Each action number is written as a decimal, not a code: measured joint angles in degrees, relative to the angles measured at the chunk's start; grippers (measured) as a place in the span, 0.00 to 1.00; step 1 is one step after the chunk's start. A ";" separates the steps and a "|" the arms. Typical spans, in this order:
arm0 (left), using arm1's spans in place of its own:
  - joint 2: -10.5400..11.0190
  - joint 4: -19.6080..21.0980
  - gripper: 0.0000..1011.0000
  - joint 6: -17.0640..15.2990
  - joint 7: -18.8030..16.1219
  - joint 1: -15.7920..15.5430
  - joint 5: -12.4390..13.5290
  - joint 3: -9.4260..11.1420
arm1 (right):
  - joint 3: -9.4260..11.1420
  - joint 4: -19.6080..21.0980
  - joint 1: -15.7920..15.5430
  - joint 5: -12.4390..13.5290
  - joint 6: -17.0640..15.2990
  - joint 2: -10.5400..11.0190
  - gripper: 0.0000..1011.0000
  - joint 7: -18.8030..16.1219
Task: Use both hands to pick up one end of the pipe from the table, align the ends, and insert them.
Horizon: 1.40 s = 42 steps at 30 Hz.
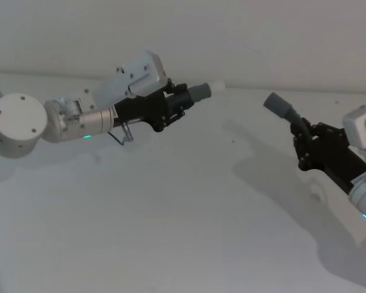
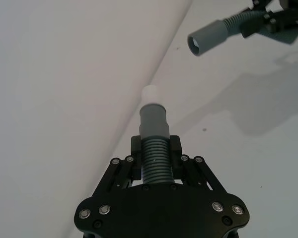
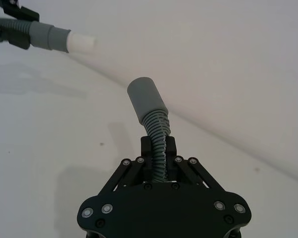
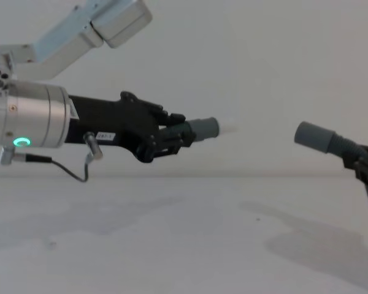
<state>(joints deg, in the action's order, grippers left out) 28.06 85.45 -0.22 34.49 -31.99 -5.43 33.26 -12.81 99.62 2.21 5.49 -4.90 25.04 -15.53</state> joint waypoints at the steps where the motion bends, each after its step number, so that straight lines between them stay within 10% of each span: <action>1: 0.26 0.21 0.32 0.43 0.17 -0.14 0.35 0.08 | 0.12 0.00 -0.14 -0.29 0.75 0.19 0.15 0.03; 15: 2.74 1.82 0.32 7.21 1.73 -1.93 5.44 1.32 | 1.47 -0.91 -1.68 -4.97 12.26 2.23 0.15 1.00; 42: 0.26 -2.11 0.32 13.74 1.78 -2.51 6.29 2.29 | -0.92 -2.27 2.07 -5.62 13.69 4.19 0.15 -5.74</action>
<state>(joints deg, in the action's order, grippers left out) 28.32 83.35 13.52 36.27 -34.49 0.87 35.56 -13.73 97.35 4.28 -0.13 8.80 29.22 -21.27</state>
